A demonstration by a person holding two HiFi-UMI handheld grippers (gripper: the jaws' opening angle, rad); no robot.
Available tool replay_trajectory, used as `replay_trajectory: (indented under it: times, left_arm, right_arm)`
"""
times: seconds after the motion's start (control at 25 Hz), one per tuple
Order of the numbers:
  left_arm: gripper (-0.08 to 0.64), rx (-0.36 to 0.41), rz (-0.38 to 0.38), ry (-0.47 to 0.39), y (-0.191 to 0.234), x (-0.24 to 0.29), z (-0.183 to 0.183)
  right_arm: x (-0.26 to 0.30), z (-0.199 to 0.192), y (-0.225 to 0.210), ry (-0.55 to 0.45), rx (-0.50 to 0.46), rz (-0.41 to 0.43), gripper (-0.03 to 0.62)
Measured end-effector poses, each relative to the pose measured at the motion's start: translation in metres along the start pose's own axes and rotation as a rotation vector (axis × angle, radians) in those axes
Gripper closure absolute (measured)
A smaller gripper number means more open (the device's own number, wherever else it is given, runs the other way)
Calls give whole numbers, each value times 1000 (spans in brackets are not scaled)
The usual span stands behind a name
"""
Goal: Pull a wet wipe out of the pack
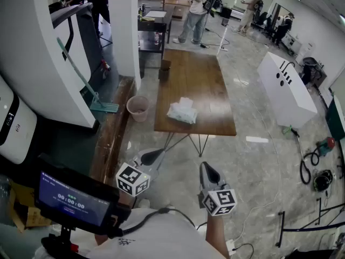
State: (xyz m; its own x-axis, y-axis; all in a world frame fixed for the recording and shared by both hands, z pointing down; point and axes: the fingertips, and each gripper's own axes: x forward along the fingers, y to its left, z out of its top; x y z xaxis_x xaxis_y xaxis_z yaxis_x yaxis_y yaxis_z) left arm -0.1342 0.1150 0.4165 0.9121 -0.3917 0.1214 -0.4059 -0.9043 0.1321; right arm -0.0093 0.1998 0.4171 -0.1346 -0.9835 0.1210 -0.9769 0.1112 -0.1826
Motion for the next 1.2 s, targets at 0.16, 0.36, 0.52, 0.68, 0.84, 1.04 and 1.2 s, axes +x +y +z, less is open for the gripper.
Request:
replay_trajectory:
  times: [0.16, 0.36, 0.52, 0.68, 0.84, 1.04, 1.2]
  left_arm:
    - [558, 8, -15, 3, -3, 5, 0]
    - [558, -2, -5, -1, 2, 3, 3]
    - [558, -22, -8, -6, 4, 1, 10]
    - [558, -42, -3, 12, -10, 12, 5]
    - [559, -38, 20, 45, -42, 30, -19]
    - [559, -20, 21, 58, -53, 46, -30]
    - [558, -21, 56, 88, -28, 66, -55]
  right_arm:
    - [5, 1, -3, 2, -8, 6, 584]
    - [7, 5, 2, -4, -7, 18, 584]
    - [9, 6, 8, 6, 15, 50, 584]
    - [0, 1, -1, 16, 34, 81, 584]
    - [-22, -23, -24, 33, 77, 121, 584]
    - [-25, -44, -44, 46, 90, 133, 584]
    - [-3, -66, -69, 47, 106, 120, 584]
